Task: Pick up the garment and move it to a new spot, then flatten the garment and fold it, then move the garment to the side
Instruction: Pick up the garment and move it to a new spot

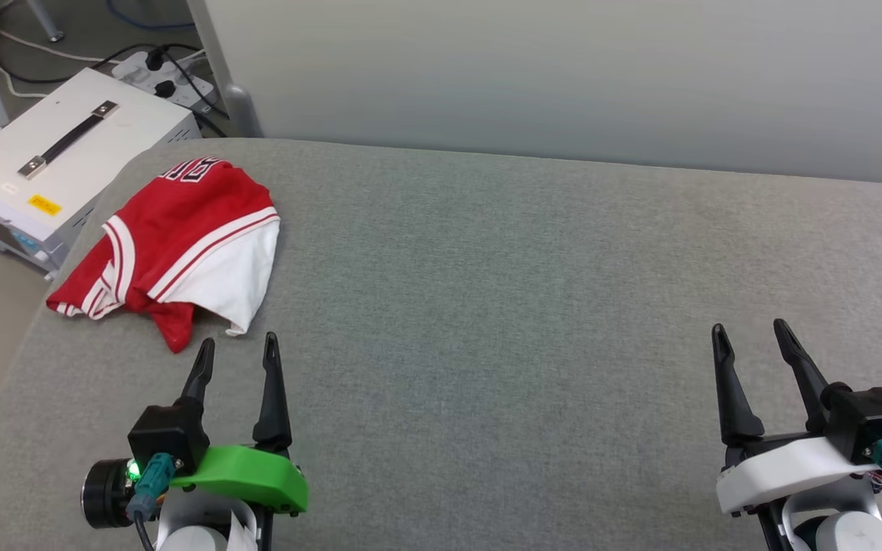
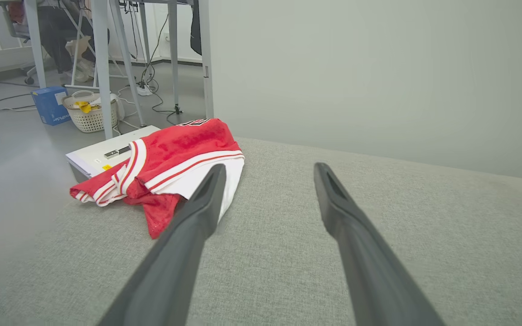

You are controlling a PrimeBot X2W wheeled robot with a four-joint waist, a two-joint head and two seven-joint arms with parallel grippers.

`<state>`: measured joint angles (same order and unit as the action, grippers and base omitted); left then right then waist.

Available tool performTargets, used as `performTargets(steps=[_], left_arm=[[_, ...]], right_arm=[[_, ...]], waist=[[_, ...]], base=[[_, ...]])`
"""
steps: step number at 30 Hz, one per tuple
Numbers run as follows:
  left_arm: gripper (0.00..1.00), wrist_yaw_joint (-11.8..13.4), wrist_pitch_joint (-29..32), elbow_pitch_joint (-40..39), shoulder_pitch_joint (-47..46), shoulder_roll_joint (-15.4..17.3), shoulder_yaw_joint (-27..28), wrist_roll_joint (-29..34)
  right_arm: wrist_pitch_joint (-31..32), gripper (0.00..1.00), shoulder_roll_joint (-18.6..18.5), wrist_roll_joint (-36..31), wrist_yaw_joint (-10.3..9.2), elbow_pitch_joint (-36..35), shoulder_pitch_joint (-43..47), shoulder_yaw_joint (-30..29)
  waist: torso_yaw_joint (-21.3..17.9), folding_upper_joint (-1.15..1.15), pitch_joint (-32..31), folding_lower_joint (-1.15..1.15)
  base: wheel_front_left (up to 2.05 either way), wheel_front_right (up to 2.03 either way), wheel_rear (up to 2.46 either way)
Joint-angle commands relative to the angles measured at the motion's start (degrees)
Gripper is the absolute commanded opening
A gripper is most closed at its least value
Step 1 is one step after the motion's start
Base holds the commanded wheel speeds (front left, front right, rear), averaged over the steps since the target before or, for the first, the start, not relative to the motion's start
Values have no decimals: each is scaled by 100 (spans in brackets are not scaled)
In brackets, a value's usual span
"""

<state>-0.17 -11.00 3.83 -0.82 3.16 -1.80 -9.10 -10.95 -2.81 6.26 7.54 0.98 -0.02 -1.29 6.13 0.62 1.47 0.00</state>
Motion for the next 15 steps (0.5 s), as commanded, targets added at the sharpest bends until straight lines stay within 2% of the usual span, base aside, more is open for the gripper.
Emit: performTargets(steps=[1,3,4,15], left_arm=[[100,16,-63,24,83,-21,-7,-44],[100,17,-86,34,88,-22,-4,-55],[100,12,-123,53,107,-23,2,-63],[100,13,-254,84,137,-25,-19,-137]], right_arm=[[-72,100,-6,26,-4,27,62,19],[-96,100,-6,41,-4,51,61,37],[-132,100,-6,59,-4,90,64,64],[-262,100,-6,109,-5,179,75,205]], waist=[[231,-48,27,0],[361,-49,25,0],[569,-51,17,0],[1298,-56,16,0]], base=[[0,0,0],[0,0,0],[0,0,0],[0,0,0]])
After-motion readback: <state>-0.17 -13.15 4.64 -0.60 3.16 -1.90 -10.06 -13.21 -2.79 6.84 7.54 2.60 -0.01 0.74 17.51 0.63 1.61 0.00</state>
